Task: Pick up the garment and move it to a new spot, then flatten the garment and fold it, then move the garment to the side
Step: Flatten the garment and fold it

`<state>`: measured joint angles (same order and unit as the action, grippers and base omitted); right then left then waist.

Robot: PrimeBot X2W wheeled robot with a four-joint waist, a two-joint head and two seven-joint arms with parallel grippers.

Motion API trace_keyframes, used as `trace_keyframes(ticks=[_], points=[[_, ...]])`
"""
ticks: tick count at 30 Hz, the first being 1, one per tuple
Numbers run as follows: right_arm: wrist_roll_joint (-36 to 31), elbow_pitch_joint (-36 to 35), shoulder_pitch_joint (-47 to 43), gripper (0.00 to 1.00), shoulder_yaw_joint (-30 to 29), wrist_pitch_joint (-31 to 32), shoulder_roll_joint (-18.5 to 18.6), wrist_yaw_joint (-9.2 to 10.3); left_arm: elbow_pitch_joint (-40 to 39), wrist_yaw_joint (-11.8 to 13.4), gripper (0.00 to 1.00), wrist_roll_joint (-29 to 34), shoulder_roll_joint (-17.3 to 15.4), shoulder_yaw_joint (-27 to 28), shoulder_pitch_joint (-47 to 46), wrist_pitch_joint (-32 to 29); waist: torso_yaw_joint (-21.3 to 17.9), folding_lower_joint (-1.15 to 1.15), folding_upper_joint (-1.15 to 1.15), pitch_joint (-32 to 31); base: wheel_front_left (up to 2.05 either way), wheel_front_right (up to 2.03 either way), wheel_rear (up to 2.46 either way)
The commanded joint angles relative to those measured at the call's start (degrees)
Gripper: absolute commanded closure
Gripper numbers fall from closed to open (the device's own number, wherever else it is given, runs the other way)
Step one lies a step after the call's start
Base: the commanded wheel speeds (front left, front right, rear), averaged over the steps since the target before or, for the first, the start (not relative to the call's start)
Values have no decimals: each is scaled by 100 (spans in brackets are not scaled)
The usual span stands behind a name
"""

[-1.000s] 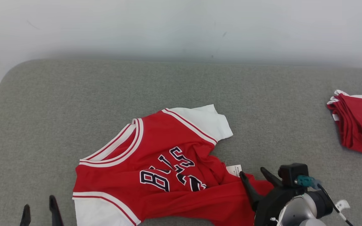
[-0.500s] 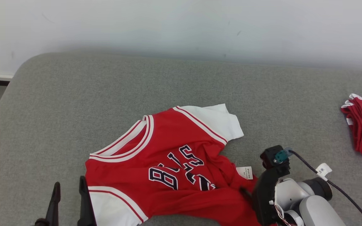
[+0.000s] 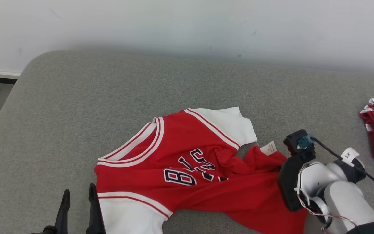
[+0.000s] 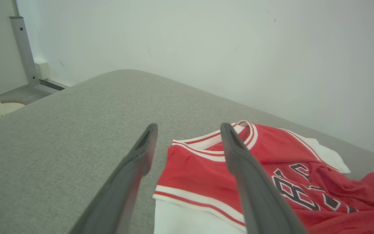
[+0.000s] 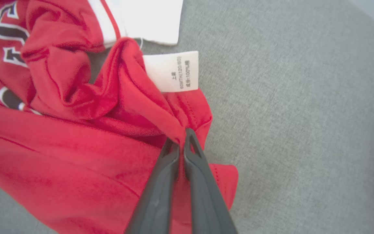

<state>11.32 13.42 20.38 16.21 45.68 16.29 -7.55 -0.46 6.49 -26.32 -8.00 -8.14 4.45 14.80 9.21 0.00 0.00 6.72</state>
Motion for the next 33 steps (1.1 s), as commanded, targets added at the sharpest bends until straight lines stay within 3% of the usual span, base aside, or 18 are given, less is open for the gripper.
trace_keyframes(ticks=[1, 14, 15, 16, 23, 33], points=[[-167, 54, 166, 100, -76, -163, 71, 15, 23, -28, 0, -8, 17, -13, -80, 32, 8, 0, 0, 2, 0, 0, 0], [-1047, 957, 1413, 100, 52, -1400, 564, 15, 195, -170, 0, -32, 111, -229, -267, 31, 299, 0, 0, 107, 0, 0, 0], [-965, 1034, 1395, 58, 60, -1482, 514, 15, 235, -198, 0, -48, 126, -252, -273, 31, 315, 0, 0, 104, 0, 0, 0], [-905, 1125, 1352, 0, 47, -1492, 492, 15, 275, -207, 0, -77, 136, -273, -270, 21, 322, 0, 0, 97, 0, 0, 0], [-504, 1245, 838, 0, -395, -1341, 373, 15, 492, -296, 0, -195, 158, -357, -266, -30, 322, 0, 0, 0, 0, 0, 0], [-861, 111, -2, 0, -1545, -1150, 199, 15, 500, -296, 0, -257, 59, -244, -295, -9, 28, 0, 0, 93, 0, 0, 0]])
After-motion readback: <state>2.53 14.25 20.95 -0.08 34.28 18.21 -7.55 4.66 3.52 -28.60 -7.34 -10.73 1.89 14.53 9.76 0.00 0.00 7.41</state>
